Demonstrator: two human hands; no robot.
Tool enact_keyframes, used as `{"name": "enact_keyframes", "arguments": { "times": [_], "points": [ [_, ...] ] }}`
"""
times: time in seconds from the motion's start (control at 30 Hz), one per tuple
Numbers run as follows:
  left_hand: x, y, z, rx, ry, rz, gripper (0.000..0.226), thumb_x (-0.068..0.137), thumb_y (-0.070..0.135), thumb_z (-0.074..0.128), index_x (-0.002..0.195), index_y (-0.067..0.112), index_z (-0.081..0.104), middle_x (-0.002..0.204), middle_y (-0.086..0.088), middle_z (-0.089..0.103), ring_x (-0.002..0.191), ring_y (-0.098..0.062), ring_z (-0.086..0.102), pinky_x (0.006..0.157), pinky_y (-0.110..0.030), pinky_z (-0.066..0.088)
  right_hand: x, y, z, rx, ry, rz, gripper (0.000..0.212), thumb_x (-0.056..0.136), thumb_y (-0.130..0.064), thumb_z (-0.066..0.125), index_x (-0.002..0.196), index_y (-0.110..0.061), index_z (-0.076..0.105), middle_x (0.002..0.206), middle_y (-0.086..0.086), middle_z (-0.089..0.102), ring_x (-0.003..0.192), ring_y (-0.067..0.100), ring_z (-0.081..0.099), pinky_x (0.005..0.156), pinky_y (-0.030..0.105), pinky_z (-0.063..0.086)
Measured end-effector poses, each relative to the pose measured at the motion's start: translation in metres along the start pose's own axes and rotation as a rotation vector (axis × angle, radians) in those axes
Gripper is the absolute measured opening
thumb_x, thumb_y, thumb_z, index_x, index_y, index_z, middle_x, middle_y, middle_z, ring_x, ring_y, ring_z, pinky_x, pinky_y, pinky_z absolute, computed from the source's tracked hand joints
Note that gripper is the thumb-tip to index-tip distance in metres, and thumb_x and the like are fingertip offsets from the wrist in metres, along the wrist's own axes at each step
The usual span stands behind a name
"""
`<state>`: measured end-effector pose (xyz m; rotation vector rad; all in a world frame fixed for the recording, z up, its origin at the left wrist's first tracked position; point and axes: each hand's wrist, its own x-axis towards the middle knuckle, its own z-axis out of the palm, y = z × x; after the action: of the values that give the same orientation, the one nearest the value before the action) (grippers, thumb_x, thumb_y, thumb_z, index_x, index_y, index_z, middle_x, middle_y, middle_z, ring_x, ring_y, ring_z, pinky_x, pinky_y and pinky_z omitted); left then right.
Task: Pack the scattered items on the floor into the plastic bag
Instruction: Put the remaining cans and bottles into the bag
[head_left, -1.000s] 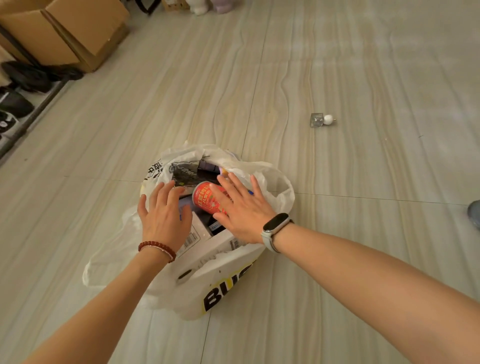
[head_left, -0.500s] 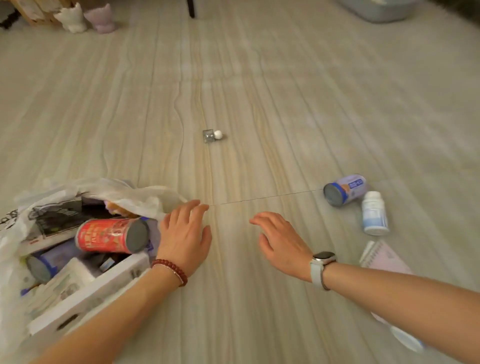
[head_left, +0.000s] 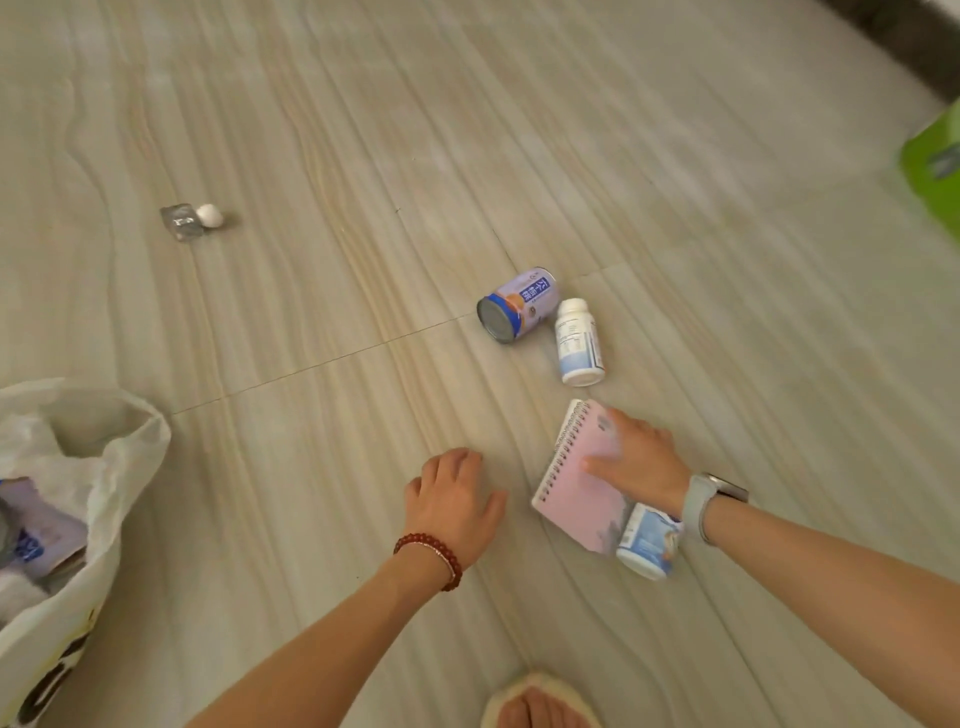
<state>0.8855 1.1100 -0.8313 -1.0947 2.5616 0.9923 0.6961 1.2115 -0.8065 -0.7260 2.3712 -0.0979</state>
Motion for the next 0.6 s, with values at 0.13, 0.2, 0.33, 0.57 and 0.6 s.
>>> {"name": "enact_keyframes", "arguments": {
  "times": [0.13,0.2,0.33,0.57,0.6],
  "points": [
    [0.001,-0.008,0.002,0.006,0.000,0.005,0.062,0.084,0.058,0.040,0.133,0.022,0.038,0.140,0.004,0.034,0.132,-0.018,0.025,0.105,-0.035,0.023,-0.004,-0.021,0.020,-0.049,0.013,-0.045,0.066,0.072,-0.046,0.068,0.122,-0.010,0.044,0.120,0.016,0.050,0.114,0.033,0.041,0.097,0.036,0.029],
    [-0.001,-0.010,0.001,-0.010,-0.023,-0.026,0.066,0.079,0.060,0.049,0.131,0.021,0.040,0.138,0.006,0.034,0.129,-0.018,0.027,0.103,-0.034,0.024,-0.009,-0.039,0.030,-0.024,0.033,-0.127,0.049,0.078,-0.037,0.065,0.112,-0.005,0.050,0.115,0.017,0.054,0.109,0.033,0.047,0.093,0.036,0.033],
    [-0.006,-0.024,-0.003,-0.109,0.029,-0.151,0.061,0.073,0.046,0.066,0.121,0.016,0.046,0.126,0.001,0.043,0.120,-0.020,0.036,0.098,-0.031,0.031,-0.022,-0.060,0.030,0.157,0.066,-0.272,0.023,0.086,-0.016,0.056,0.105,-0.003,0.055,0.108,0.017,0.058,0.103,0.032,0.055,0.090,0.037,0.042],
    [-0.022,-0.035,-0.008,-0.308,0.050,-0.171,0.055,0.079,0.034,0.065,0.120,0.008,0.041,0.117,-0.005,0.048,0.104,-0.024,0.052,0.084,-0.033,0.044,-0.046,0.005,0.015,-0.102,0.059,0.267,0.066,0.083,-0.050,0.049,0.137,-0.020,0.026,0.148,0.010,0.013,0.133,0.036,0.019,0.106,0.046,0.027],
    [-0.023,-0.034,-0.009,-0.312,0.052,-0.172,0.053,0.080,0.033,0.065,0.120,0.008,0.040,0.112,-0.003,0.049,0.102,-0.025,0.053,0.080,-0.032,0.044,-0.050,0.010,0.018,-0.017,0.029,0.353,0.066,0.084,-0.046,0.050,0.138,-0.018,0.023,0.149,0.011,0.008,0.131,0.039,0.023,0.104,0.044,0.029]
  ]
}}
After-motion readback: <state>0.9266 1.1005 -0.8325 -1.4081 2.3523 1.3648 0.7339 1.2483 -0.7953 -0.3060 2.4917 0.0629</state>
